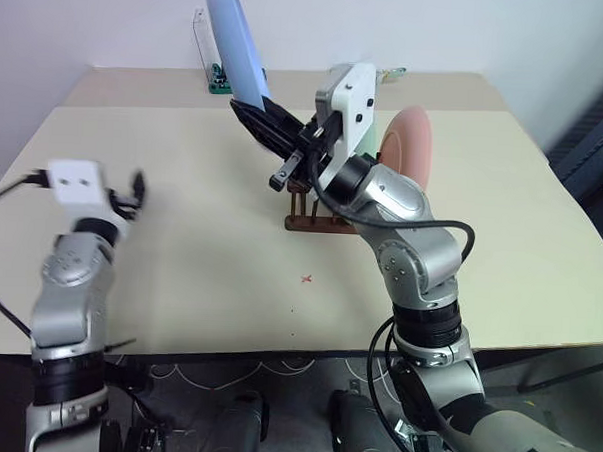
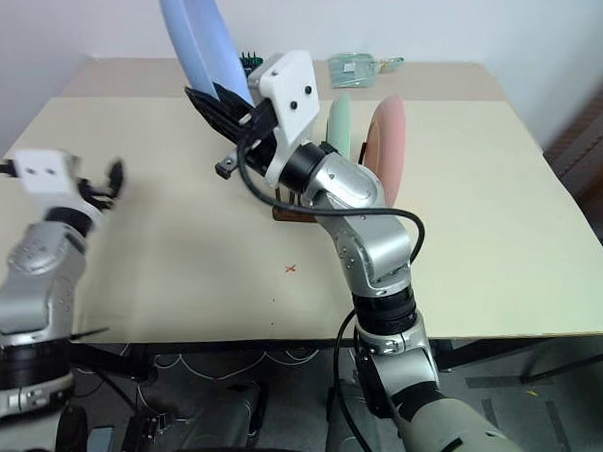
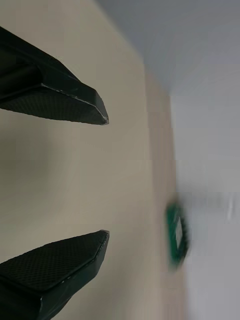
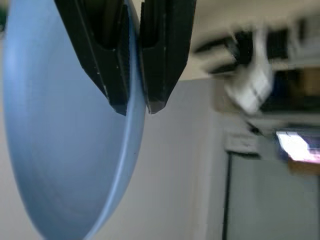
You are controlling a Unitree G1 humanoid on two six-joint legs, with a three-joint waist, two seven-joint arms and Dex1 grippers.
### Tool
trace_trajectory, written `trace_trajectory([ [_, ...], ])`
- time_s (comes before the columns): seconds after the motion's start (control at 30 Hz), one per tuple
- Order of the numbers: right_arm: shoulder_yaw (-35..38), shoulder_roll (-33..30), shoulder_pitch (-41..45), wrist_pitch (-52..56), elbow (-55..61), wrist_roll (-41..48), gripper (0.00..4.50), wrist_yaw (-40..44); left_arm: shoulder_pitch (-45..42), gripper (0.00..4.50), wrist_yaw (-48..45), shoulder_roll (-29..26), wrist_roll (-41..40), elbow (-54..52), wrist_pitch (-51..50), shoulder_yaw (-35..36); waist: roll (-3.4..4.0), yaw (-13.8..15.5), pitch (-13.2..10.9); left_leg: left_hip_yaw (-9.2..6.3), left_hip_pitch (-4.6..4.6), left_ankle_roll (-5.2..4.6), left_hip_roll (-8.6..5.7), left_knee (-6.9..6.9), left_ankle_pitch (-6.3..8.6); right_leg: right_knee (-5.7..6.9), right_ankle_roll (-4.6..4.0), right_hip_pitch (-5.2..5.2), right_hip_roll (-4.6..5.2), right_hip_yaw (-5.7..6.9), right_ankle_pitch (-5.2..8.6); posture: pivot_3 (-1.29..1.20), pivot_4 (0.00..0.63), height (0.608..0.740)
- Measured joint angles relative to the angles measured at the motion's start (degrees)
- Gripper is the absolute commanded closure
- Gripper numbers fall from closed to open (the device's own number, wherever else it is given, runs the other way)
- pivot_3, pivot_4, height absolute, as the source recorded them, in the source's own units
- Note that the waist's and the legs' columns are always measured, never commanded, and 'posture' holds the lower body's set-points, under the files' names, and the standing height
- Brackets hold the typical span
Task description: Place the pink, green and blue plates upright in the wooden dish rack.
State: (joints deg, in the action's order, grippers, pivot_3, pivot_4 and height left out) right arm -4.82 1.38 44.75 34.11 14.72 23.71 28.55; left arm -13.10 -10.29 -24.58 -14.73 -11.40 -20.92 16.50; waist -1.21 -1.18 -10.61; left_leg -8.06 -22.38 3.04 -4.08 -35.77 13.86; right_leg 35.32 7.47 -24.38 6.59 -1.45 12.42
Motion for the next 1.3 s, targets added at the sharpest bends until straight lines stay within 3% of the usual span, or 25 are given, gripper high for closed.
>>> trace_trajectory([
  [0.17,4.58,2.57,-1.7,8.51,1.95,8.92,4.5,-5.99,6.43,1.07,-10.29,-0.12,-3.08,-4.06,1.49,-5.23,0.13,-0.11,-0.08,0.04,-0.01,0.02,0.06,0.19,-0.01,0.07,-0.03,-0.19,-0.02,0.0,-0.01,0.0,0.15,0.74],
  [0.37,8.3,2.64,-1.79,11.37,1.92,10.4,4.5,-13.4,9.08,1.07,-16.59,-0.74,-6.25,-8.19,1.03,-6.74,0.15,-0.01,-0.07,0.06,-0.02,0.01,0.05,0.19,-0.01,0.06,-0.04,-0.18,-0.02,0.0,-0.01,0.0,0.15,0.74],
  [0.9,11.21,3.15,-1.81,13.95,-1.32,11.85,4.5,-23.12,10.26,1.07,-18.79,-0.52,-6.21,-9.41,0.34,-9.01,0.19,-0.04,-0.07,0.07,-0.01,0.01,0.05,0.19,-0.01,0.06,-0.03,-0.18,-0.02,0.0,-0.01,0.0,0.15,0.74],
  [1.0,11.69,3.26,-1.82,14.58,-1.33,12.72,3.41,-24.03,10.26,0.99,-19.2,-0.1,-6.21,-9.41,0.39,-9.09,0.19,-0.04,-0.07,0.07,-0.01,0.0,0.06,0.19,-0.02,0.06,-0.03,-0.17,-0.03,0.0,-0.01,0.0,0.15,0.74],
  [1.2,11.88,3.23,-1.89,15.54,-1.32,13.58,0.36,-24.83,10.26,0.99,-19.51,0.37,-6.19,-9.41,0.38,-9.43,0.19,-0.05,-0.07,0.07,-0.01,0.0,0.06,0.19,-0.02,0.06,-0.03,-0.17,-0.03,0.0,-0.01,0.0,0.15,0.74],
  [1.23,11.77,3.15,-1.89,15.49,-1.32,13.54,0.08,-24.82,10.26,0.99,-19.5,0.39,-6.19,-9.41,0.38,-9.67,0.19,-0.04,-0.07,0.07,-0.01,0.0,0.06,0.19,-0.01,0.06,-0.03,-0.17,-0.03,0.0,-0.01,0.0,0.15,0.74],
  [1.3,11.14,2.67,-1.88,14.78,-1.31,13.25,0.08,-24.56,10.26,0.99,-19.5,0.41,-6.18,-9.41,0.37,-10.2,0.2,-0.04,-0.08,0.07,-0.01,0.0,0.05,0.19,-0.02,0.05,-0.03,-0.17,-0.03,0.0,-0.01,0.0,0.15,0.74],
])
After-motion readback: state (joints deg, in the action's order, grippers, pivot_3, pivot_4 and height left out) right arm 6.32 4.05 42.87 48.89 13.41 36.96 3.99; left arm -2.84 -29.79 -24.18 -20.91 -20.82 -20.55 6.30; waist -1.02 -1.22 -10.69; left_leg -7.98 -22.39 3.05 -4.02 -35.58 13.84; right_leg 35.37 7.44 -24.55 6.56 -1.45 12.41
